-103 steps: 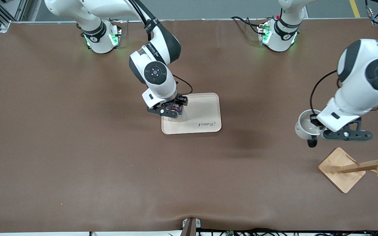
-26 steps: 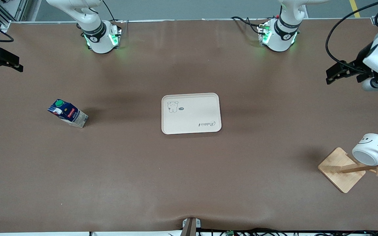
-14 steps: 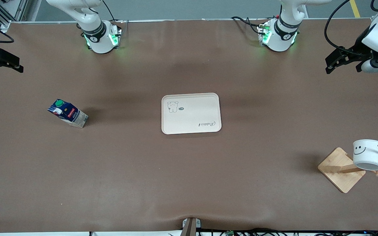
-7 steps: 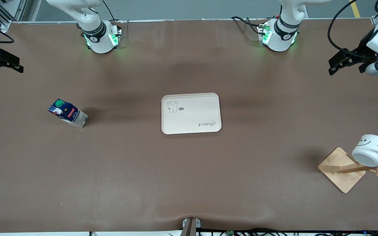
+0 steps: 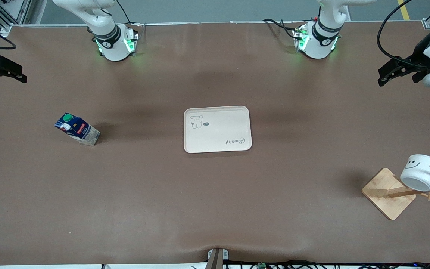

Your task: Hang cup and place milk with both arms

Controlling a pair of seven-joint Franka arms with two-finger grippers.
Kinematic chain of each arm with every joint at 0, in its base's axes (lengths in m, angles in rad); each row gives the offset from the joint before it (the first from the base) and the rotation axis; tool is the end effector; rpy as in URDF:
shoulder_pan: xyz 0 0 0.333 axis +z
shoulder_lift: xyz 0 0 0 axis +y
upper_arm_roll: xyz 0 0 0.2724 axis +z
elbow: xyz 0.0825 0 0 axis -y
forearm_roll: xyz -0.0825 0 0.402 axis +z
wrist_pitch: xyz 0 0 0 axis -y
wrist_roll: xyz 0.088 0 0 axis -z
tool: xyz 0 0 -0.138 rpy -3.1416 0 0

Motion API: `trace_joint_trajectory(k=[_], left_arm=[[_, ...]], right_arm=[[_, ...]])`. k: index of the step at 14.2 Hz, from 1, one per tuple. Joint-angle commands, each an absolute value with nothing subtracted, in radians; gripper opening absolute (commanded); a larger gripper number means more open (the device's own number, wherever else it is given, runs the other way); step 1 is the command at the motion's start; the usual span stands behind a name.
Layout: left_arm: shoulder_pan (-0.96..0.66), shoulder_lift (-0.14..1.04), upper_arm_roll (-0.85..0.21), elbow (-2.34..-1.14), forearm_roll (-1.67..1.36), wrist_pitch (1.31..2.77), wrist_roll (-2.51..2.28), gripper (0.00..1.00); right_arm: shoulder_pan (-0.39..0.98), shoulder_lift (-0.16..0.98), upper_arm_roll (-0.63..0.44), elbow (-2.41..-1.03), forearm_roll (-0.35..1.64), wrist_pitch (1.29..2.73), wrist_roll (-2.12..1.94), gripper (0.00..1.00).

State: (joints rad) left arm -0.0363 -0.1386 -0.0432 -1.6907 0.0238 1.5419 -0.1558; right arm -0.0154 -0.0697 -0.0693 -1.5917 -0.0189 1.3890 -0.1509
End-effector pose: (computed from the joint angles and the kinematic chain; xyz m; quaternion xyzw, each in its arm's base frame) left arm 0.5296 -0.0400 0.5653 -0.9991 -0.0386 0.0034 0.0154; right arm 0.5276 -0.0487 0.5640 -0.9972 -0.0322 0.0669 0.0009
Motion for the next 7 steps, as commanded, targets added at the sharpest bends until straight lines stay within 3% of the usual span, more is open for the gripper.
trace_joint_trajectory(k=[1, 7], left_arm=[[-0.032, -0.123, -0.045, -1.663, 0.018, 1.520, -0.153, 1.00], [-0.032, -0.123, -0.046, -1.651, 0.017, 1.520, -0.153, 1.00]], right_arm=[[-0.028, -0.071, -0.061, -1.591, -0.025, 1.391, -0.160, 1.00], [-0.028, -0.071, -0.061, -1.591, -0.025, 1.390, -0.160, 1.00]])
